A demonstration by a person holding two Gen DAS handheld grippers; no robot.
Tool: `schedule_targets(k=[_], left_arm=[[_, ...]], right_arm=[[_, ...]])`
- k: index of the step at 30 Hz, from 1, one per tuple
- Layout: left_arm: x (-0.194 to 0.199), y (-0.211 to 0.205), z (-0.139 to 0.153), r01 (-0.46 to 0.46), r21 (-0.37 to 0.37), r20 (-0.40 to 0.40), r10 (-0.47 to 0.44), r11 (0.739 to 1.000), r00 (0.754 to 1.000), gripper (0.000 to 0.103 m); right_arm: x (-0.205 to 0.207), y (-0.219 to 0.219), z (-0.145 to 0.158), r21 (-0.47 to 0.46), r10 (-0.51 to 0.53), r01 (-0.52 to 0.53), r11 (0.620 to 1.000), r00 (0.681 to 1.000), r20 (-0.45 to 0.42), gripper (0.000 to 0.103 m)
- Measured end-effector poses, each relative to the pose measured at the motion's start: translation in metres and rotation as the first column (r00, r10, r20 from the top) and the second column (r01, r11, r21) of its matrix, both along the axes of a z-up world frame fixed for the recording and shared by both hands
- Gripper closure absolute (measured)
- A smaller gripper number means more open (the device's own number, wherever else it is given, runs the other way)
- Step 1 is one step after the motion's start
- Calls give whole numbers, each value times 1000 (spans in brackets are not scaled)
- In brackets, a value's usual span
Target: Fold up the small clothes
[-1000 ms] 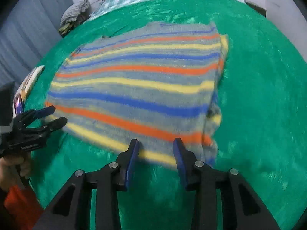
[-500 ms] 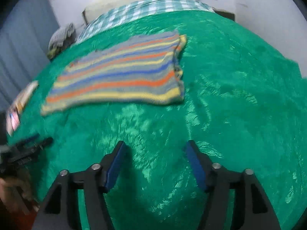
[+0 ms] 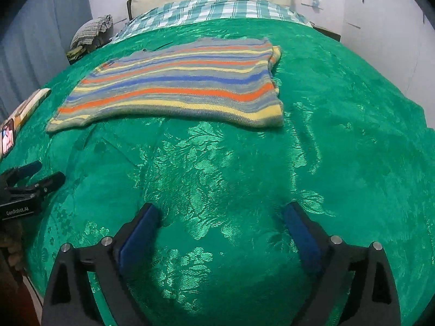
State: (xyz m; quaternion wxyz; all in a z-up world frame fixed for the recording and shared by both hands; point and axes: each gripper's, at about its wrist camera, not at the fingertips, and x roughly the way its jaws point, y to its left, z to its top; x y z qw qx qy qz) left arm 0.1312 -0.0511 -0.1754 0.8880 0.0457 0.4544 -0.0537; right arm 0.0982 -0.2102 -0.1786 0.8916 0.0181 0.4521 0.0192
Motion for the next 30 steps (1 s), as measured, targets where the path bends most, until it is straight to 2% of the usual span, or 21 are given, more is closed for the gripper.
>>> schedule_targets(k=[30], left_arm=[[-2,-3,0,1,12,3,-1,1000,1000,1]], right_arm=[[5,3,-3,-31,15,-16,999,999,-31,7]])
